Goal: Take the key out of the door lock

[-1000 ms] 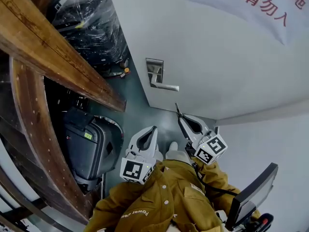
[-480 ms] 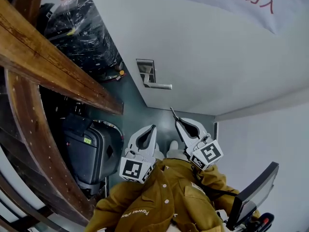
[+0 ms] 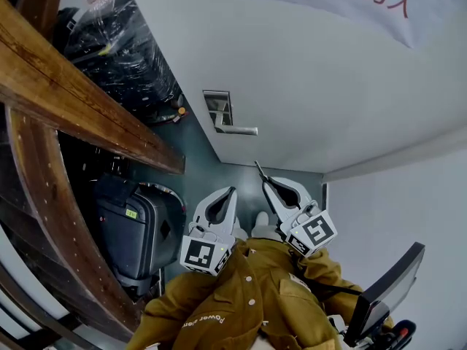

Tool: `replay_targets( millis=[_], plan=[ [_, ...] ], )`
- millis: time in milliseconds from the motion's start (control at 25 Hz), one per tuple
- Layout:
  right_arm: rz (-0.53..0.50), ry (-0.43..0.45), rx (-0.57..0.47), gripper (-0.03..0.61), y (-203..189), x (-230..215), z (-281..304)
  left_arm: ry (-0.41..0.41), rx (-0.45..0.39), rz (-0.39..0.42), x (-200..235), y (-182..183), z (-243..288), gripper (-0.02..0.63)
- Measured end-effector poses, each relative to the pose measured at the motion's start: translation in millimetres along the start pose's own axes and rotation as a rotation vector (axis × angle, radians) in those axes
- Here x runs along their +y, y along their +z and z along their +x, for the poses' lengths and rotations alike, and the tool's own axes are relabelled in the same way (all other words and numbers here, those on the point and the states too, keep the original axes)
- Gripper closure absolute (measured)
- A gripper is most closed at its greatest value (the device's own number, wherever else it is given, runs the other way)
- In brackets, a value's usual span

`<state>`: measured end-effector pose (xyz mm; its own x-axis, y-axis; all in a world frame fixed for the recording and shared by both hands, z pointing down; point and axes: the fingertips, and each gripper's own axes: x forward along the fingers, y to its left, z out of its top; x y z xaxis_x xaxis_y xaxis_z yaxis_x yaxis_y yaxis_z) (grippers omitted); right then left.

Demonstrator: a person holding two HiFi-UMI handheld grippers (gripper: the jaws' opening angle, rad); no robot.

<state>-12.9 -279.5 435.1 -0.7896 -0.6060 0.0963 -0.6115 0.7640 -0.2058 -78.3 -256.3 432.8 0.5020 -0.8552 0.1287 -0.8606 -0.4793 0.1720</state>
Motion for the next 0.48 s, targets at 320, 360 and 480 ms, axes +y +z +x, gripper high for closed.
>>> replay_targets(
  millis=[320, 360, 480],
  plan=[
    [0.006, 0.0, -0.002, 0.549, 1.2, 0.8, -4.6, -0.001, -0.002, -0.001, -4.7, 0.4, -2.1, 0.617],
    [0.007, 0.001, -0.002, 0.549, 1.5, 0.4, -5.0, 0.0, -0.002, -0.001, -5.0, 0.5, -1.9, 0.617],
    [0.01, 0.004, -0.003, 0.549, 2.8, -1.1, -5.8, 0.004, -0.001, -0.004, -5.3, 0.6, -1.2, 0.617]
  ],
)
